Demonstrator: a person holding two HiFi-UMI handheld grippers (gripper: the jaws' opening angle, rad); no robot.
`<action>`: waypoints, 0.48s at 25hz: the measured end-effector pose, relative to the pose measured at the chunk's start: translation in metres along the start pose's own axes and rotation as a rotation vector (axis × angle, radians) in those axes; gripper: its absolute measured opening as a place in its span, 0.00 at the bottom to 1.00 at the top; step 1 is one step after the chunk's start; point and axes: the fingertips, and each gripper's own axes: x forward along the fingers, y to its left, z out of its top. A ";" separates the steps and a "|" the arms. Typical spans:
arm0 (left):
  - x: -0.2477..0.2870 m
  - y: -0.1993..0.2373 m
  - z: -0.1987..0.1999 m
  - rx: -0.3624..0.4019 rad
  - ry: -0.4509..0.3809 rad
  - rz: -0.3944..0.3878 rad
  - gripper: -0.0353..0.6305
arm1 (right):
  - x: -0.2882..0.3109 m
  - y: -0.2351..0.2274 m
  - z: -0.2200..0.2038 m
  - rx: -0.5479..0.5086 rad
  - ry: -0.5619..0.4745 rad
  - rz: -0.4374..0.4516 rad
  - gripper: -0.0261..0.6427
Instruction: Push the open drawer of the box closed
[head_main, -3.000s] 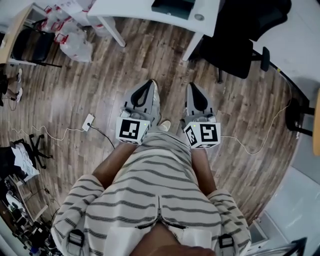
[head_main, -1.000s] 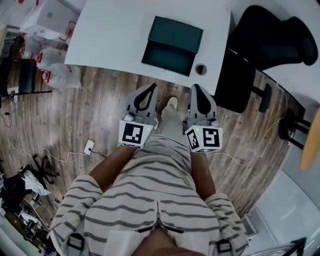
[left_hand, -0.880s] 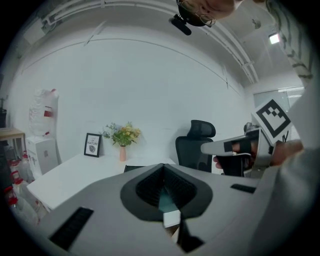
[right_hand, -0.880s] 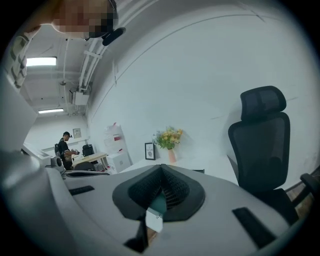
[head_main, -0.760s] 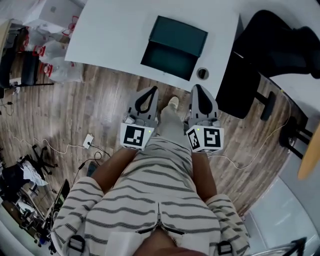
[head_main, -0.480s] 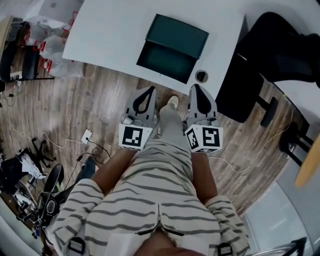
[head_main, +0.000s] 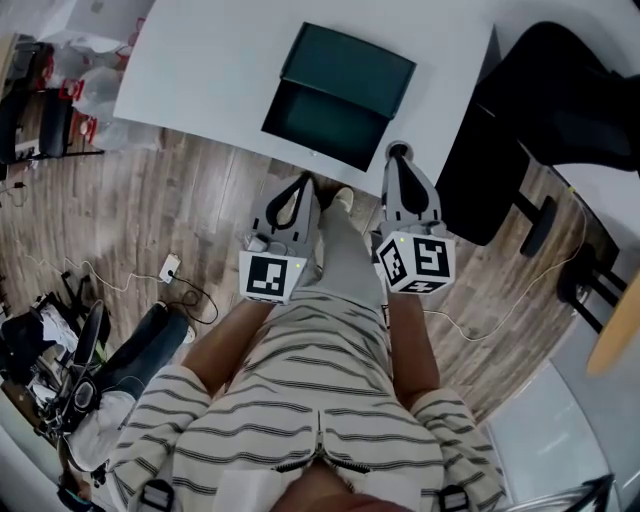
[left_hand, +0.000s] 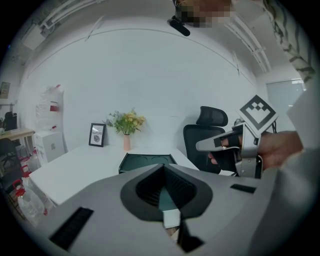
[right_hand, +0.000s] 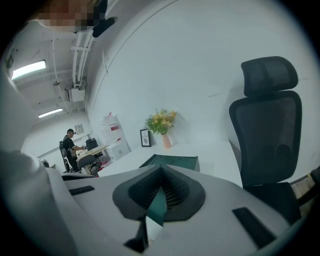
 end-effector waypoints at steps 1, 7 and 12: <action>0.001 0.001 -0.004 -0.003 0.008 -0.002 0.06 | 0.003 -0.002 -0.001 0.004 0.004 -0.005 0.05; 0.011 0.009 -0.018 -0.019 0.035 -0.015 0.06 | 0.028 -0.011 -0.009 0.001 0.042 -0.027 0.05; 0.022 0.011 -0.027 -0.034 0.053 -0.032 0.06 | 0.045 -0.025 -0.016 0.017 0.069 -0.051 0.04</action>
